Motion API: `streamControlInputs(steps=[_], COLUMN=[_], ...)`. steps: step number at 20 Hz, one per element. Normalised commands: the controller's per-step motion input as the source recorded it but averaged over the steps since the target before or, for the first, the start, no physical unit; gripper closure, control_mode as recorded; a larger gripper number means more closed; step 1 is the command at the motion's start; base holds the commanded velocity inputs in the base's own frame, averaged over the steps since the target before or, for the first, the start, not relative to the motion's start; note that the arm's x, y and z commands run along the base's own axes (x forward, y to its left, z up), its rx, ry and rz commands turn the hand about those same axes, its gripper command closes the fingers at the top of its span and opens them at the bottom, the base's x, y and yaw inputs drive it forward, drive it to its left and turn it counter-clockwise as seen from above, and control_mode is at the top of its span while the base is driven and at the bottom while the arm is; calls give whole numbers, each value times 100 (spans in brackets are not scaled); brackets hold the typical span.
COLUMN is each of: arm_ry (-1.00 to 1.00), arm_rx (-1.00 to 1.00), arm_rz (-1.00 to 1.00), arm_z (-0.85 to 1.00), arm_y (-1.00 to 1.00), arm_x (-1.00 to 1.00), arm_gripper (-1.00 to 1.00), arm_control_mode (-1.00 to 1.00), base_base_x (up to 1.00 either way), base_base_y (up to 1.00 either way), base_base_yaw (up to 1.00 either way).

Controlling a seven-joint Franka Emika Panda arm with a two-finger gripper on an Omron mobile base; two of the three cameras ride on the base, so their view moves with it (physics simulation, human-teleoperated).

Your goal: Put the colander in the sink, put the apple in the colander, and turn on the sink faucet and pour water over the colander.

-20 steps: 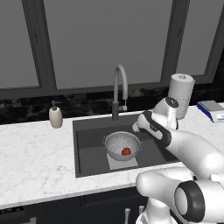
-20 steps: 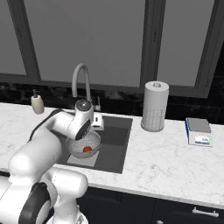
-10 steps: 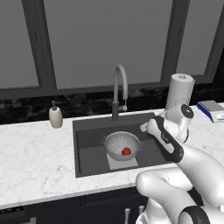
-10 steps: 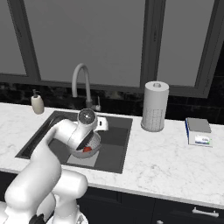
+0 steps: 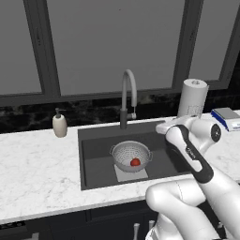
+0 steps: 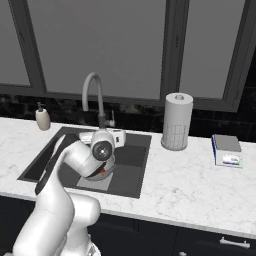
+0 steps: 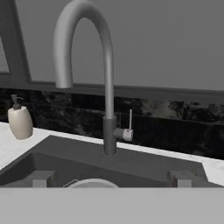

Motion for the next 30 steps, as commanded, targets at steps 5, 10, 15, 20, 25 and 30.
streamControlInputs(steps=[5, 10, 15, 20, 25, 30], arm_ry=[-17, -4, -2, -5, -5, -4], arm_rx=[4, 0, 1, 2, 0, 1], arm_rz=[-4, -6, -1, -1, -1, -2], arm_z=[38, 18, 2, 0, -1, -16], arm_y=[1, 1, -2, -10, 5, 8], arm_x=[1, 5, 9, 8, 23, 36], arm_gripper=[-100, -100, -100, -100, -100, -100], arm_control_mode=[-100, -100, -100, -100, -100, -100], base_base_x=[0, 0, 0, 0, 0, 0], base_base_y=[0, 0, 0, 0, 0, 0], base_base_yaw=[0, 0, 0, 0, 0, 0])
